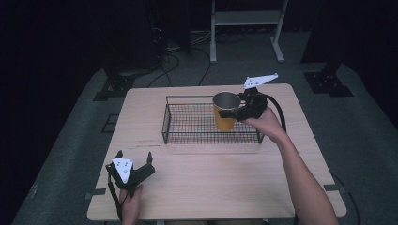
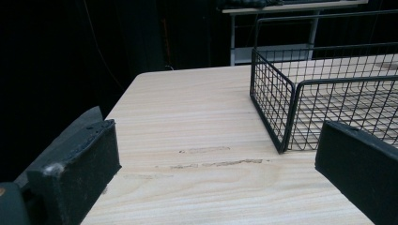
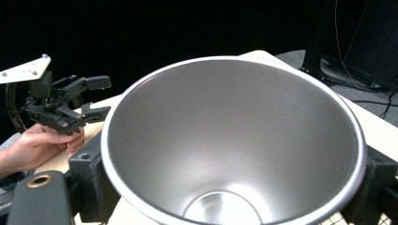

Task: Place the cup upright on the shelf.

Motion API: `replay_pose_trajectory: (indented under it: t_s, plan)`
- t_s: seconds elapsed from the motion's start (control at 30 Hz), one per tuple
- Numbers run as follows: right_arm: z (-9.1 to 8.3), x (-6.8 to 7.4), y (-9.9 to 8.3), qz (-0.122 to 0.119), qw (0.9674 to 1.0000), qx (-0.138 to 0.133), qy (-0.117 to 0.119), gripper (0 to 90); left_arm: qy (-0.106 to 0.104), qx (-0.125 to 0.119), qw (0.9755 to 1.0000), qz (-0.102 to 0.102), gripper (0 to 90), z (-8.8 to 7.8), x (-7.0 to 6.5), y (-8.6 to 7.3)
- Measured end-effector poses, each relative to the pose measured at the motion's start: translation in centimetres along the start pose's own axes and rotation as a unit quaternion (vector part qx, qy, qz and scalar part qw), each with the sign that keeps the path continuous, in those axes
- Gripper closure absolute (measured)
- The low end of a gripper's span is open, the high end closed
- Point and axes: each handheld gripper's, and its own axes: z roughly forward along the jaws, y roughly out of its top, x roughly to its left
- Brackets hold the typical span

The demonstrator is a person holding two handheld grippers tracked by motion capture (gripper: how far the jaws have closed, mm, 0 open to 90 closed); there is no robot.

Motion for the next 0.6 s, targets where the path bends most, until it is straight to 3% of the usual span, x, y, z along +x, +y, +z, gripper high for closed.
replay_pose_trajectory:
  t_s: [0.5, 0.6]
  plan:
    - [2.2, -2.2, 0.6, -0.002, 0.9997, 0.025, 0.0, 12.2, -0.003, 0.0, 1.0, 0.0, 0.0, 0.0, 0.0, 0.0]
    - [2.5, -2.5, 0.6, -0.002, 0.9998, 0.019, -0.005, 12.2, -0.003, 0.0, 1.0, 0.0, 0.0, 0.0, 0.0, 0.0]
